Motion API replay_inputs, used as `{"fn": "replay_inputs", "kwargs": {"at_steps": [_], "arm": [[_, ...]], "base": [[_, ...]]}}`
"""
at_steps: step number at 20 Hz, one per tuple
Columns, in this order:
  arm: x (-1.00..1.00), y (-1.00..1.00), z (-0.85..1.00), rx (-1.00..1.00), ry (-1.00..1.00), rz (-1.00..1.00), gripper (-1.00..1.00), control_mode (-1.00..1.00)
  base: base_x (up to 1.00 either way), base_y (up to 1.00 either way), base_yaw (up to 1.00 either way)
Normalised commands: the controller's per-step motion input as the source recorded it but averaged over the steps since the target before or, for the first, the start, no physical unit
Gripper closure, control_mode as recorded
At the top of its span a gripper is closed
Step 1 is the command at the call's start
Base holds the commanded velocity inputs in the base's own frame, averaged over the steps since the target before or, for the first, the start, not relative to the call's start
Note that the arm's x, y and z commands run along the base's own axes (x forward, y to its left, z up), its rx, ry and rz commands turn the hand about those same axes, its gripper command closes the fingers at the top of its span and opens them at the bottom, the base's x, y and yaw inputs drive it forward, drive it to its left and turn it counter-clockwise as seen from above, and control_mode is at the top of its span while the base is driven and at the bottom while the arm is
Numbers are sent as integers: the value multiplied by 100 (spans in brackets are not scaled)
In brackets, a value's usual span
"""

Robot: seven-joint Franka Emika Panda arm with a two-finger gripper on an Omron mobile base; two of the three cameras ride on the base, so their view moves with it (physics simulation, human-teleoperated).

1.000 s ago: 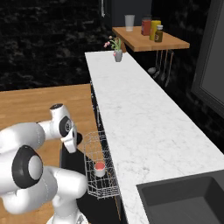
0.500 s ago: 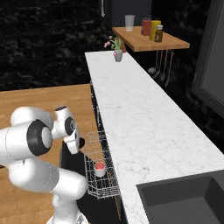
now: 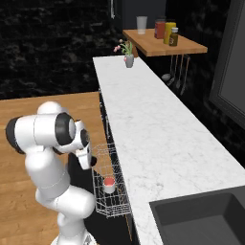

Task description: Pick up the cup and bowl from the counter, place them in the dishwasher, and close the dishwasher door.

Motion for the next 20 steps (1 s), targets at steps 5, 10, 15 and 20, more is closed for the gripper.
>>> {"fn": "replay_inputs", "kwargs": {"at_steps": [5,10,15,20], "arm": [[24,-10,-43,-5,9,-8,100,-100],[23,-19,-24,-2,6,-8,100,-100],[25,-7,-25,-1,6,-6,100,-100],[10,0,-47,-7,8,-3,100,-100]], "base": [[0,0,0],[0,0,0],[0,0,0],[0,0,0]]}}
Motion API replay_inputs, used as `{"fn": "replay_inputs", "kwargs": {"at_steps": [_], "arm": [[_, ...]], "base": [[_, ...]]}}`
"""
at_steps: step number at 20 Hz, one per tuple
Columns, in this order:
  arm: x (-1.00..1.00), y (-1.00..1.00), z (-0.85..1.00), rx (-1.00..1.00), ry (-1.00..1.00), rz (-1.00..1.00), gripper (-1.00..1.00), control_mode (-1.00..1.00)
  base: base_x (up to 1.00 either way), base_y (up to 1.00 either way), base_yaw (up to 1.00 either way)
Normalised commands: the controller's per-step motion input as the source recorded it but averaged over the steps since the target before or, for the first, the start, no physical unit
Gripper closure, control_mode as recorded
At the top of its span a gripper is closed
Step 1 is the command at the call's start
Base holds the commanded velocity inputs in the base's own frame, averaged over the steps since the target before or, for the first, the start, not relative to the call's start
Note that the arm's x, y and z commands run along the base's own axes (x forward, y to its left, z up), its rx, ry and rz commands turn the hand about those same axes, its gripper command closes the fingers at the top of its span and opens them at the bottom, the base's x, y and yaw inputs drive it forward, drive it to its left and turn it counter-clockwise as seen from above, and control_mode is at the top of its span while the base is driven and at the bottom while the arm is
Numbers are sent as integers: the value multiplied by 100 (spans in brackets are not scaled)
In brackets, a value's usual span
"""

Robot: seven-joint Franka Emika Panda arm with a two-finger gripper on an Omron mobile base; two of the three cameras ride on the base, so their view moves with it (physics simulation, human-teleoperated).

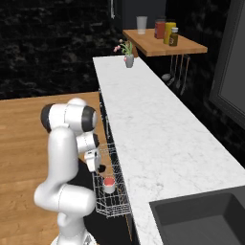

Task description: Pick up the cup and bowl from the counter, place them in the dishwasher, and close the dishwasher door.

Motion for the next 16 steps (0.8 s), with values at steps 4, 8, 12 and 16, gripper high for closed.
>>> {"fn": "replay_inputs", "kwargs": {"at_steps": [4,8,12,16], "arm": [[23,0,-35,-5,9,-4,100,-100],[28,-1,-24,-1,10,-4,100,-100],[33,0,-26,-1,10,-4,100,-100],[35,0,-30,-1,8,-4,100,-100]], "base": [[0,0,0],[0,0,0],[0,0,0],[0,0,0]]}}
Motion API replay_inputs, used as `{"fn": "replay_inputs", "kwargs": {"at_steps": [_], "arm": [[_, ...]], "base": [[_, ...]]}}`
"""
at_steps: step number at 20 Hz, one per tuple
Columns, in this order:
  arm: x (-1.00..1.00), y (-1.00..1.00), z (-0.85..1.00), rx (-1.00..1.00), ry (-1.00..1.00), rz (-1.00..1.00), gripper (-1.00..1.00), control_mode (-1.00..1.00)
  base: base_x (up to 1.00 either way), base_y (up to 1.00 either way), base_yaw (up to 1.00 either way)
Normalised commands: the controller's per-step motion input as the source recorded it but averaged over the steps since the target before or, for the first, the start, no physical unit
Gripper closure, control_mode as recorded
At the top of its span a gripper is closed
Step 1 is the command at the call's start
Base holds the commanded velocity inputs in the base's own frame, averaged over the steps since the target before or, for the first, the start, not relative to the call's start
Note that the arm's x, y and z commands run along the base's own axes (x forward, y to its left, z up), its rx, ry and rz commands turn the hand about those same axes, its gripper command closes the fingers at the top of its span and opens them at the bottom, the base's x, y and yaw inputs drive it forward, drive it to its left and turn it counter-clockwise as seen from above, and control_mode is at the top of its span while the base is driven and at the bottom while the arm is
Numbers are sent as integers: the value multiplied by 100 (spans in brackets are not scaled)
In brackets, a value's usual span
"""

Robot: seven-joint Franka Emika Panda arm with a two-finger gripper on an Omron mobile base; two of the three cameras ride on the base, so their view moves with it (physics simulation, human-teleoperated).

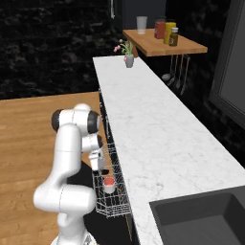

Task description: Pick up the cup and bowl from the counter, place them in the dishwasher, and close the dishwasher door.

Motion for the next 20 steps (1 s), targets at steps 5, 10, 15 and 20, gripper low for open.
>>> {"fn": "replay_inputs", "kwargs": {"at_steps": [5,10,15,20], "arm": [[34,0,-33,-3,2,-4,100,-100],[34,0,-35,-3,0,-1,100,-100],[34,0,-36,-2,0,0,100,-100],[39,0,-37,-2,0,0,100,-100]], "base": [[0,0,0],[0,0,0],[0,0,0],[0,0,0]]}}
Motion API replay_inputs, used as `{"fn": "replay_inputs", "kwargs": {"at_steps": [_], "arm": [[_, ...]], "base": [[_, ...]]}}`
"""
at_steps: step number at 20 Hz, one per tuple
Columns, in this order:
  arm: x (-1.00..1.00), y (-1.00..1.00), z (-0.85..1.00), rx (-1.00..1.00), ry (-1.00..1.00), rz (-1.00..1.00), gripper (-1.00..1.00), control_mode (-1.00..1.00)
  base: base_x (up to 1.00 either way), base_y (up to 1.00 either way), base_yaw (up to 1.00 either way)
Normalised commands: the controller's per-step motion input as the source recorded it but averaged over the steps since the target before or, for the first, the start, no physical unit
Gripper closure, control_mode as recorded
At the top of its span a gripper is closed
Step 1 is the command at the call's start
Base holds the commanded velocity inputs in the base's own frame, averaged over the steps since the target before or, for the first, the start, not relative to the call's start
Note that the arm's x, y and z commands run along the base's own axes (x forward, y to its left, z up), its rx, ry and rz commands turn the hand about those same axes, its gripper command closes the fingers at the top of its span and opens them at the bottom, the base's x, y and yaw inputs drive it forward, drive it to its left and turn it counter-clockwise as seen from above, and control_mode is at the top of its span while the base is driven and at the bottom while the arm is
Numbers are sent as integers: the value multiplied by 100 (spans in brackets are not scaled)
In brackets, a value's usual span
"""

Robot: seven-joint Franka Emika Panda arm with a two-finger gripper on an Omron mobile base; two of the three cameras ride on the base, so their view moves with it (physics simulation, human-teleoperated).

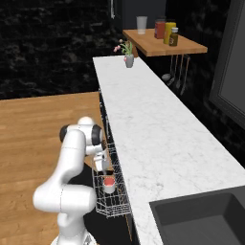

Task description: Pick up the cup and bowl from the counter, place them in the dishwasher, and close the dishwasher door.

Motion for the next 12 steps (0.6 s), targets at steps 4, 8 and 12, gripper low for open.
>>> {"fn": "replay_inputs", "kwargs": {"at_steps": [4,8,12], "arm": [[39,0,-36,-2,0,0,100,-100],[34,0,-39,-3,0,0,100,-100],[28,0,-44,-3,2,0,100,-100]], "base": [[0,0,0],[0,0,0],[0,0,0]]}}
